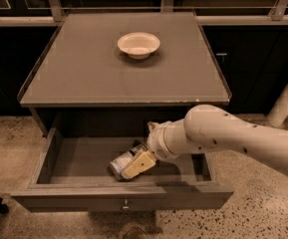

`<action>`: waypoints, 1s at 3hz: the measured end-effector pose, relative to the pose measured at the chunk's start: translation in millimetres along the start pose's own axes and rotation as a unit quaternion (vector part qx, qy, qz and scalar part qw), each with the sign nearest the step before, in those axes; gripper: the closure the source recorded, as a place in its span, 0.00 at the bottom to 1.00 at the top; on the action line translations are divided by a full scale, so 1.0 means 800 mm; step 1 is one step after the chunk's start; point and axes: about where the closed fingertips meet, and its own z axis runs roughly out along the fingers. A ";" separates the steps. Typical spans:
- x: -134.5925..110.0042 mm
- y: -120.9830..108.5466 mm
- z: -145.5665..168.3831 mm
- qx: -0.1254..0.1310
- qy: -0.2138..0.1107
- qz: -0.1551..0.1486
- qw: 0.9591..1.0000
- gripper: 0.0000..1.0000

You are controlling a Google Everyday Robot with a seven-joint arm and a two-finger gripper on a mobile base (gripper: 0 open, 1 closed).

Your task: Pick blue plastic bottle from top drawer and place on counter

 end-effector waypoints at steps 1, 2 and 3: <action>0.006 -0.003 -0.001 0.010 0.004 0.004 1.000 0.00; 0.011 -0.014 0.022 0.015 0.001 0.007 1.000 0.00; 0.009 -0.022 0.049 0.016 -0.008 0.007 1.000 0.00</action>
Offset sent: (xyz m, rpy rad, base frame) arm 0.0321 0.0077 -0.0429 0.0054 -0.0115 -0.0490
